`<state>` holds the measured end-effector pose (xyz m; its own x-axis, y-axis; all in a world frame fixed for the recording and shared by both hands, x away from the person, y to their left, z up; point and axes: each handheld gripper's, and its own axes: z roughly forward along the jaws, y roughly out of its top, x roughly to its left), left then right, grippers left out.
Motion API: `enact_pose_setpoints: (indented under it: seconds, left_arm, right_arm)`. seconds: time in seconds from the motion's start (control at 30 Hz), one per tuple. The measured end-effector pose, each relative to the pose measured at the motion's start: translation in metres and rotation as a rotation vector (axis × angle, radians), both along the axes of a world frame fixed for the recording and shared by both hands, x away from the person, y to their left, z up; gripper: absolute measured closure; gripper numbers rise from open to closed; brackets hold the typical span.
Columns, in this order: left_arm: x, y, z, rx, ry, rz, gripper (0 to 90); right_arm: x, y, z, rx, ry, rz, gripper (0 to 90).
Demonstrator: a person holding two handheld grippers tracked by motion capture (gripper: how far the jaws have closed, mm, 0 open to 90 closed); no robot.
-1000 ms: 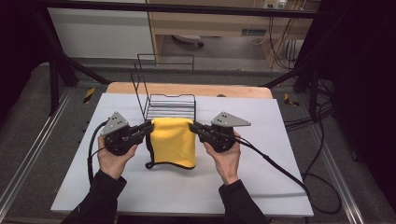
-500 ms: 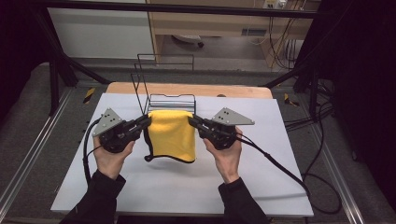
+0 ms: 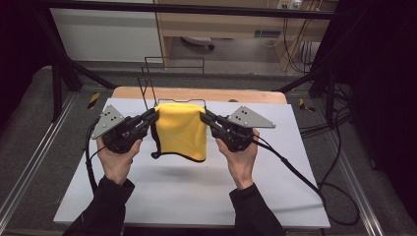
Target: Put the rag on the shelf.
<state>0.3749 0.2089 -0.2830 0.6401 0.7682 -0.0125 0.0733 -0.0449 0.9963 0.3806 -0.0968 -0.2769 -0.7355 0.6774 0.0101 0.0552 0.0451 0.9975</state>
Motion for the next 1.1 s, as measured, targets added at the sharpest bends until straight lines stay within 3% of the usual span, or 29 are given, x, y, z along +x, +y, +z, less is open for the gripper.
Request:
enact_pose_setpoints:
  seconds: [0.83,1.1]
  left_arm:
    - [0.02,0.001,0.036,-0.123,-0.079,0.03,81.2]
    - [0.024,0.0,0.052,-0.14,-0.109,0.035,81.3]
  right_arm:
    - [0.014,0.011,0.044,0.039,-0.12,-0.062,84.7]
    - [0.021,0.013,0.059,0.052,-0.153,-0.078,84.7]
